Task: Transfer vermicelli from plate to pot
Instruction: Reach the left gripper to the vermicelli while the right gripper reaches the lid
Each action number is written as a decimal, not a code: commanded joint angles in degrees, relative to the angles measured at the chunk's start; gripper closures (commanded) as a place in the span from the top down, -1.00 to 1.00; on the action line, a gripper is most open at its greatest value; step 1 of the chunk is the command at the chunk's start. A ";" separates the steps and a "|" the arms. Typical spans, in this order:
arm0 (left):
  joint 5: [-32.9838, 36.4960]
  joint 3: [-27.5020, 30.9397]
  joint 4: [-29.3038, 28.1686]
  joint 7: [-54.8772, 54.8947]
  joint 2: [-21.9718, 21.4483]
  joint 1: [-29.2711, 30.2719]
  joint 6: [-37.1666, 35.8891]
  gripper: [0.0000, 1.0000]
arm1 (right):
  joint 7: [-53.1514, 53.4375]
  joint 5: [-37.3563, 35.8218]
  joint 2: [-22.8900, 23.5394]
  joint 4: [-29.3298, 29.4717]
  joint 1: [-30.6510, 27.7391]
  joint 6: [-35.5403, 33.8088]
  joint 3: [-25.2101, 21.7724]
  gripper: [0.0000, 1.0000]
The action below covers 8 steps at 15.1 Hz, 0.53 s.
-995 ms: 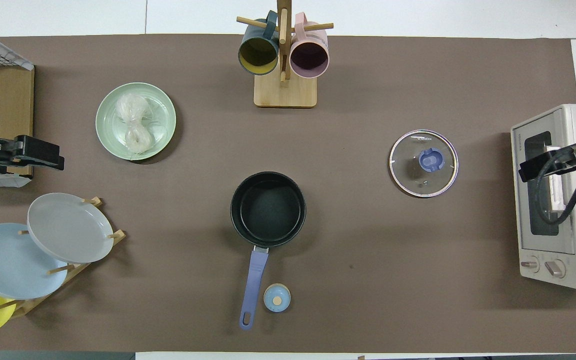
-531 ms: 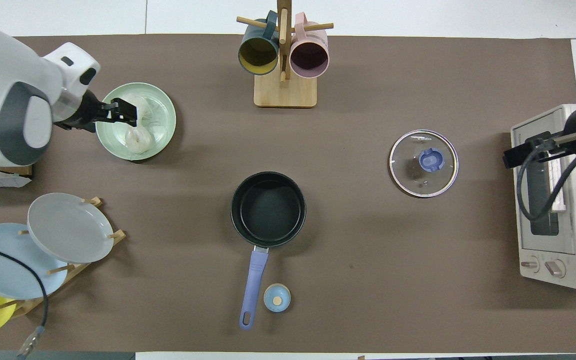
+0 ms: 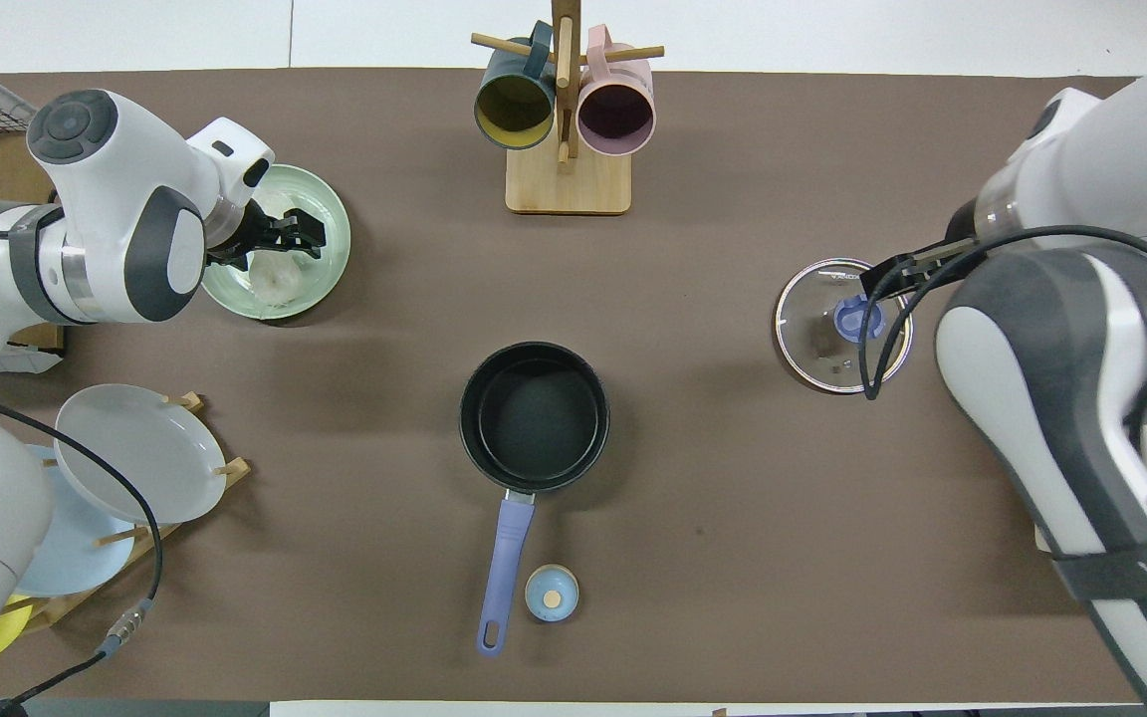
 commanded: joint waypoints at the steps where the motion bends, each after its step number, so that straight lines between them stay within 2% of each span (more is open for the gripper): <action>1: 1.16 0.06 -0.02 0.10 -0.72 -0.12 1.06 -1.00 | -0.43 0.76 -1.79 -6.12 -0.74 5.81 0.41 1.00; 4: 0.72 -0.03 3.13 0.19 -1.77 0.14 -2.96 -1.00 | -1.04 0.76 -2.06 -11.67 -0.48 12.42 0.41 1.00; 6: -1.29 -0.46 9.00 0.02 -3.96 0.23 -12.95 -1.00 | -2.88 0.76 -0.48 -12.03 -0.91 13.65 0.41 1.00; 8: -8.65 -0.21 13.67 -1.47 -7.64 -0.29 -23.76 -1.00 | -3.50 0.85 1.54 -11.95 -1.62 14.36 0.41 1.00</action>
